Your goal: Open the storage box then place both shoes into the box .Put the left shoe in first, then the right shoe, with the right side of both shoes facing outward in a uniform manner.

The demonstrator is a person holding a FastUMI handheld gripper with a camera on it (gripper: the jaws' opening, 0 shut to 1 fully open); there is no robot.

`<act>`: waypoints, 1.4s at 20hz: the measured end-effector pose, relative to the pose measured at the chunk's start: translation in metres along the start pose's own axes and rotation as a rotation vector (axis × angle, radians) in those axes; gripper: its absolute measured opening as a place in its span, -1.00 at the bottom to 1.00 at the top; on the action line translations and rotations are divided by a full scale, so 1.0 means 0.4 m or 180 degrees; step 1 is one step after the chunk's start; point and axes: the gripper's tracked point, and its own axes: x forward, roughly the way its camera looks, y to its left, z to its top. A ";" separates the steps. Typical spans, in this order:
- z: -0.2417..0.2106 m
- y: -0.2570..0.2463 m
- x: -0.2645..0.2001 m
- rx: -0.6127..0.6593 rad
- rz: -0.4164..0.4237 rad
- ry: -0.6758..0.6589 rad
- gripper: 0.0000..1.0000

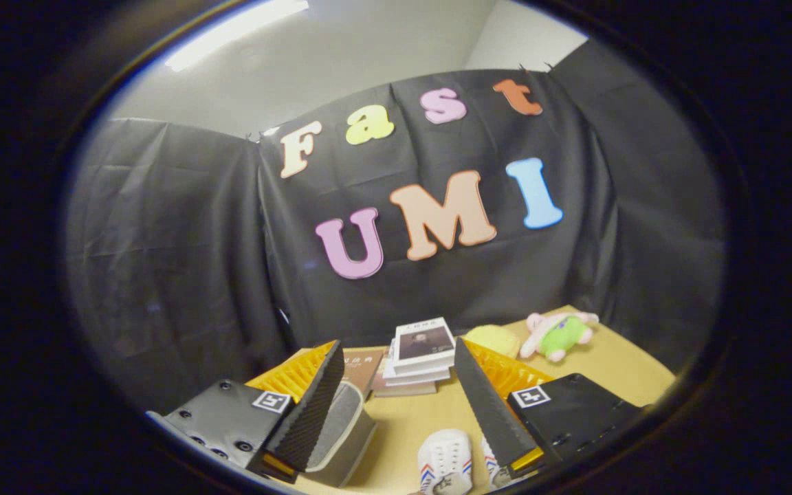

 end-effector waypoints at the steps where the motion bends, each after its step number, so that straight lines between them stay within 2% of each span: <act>1: -0.033 0.002 0.005 0.0121 0.0042 0.0126 1.00; 5: -0.145 0.021 0.015 0.0690 0.0242 0.0586 1.00; 11: -0.283 0.043 0.020 0.1477 0.0373 0.1128 1.00; 17: -0.418 0.136 -0.004 0.2324 0.0696 0.1745 1.00; 27: -0.560 0.227 -0.021 0.2908 0.0895 0.2288 0.99; 28: -0.564 0.229 -0.028 0.2961 0.0912 0.2330 0.93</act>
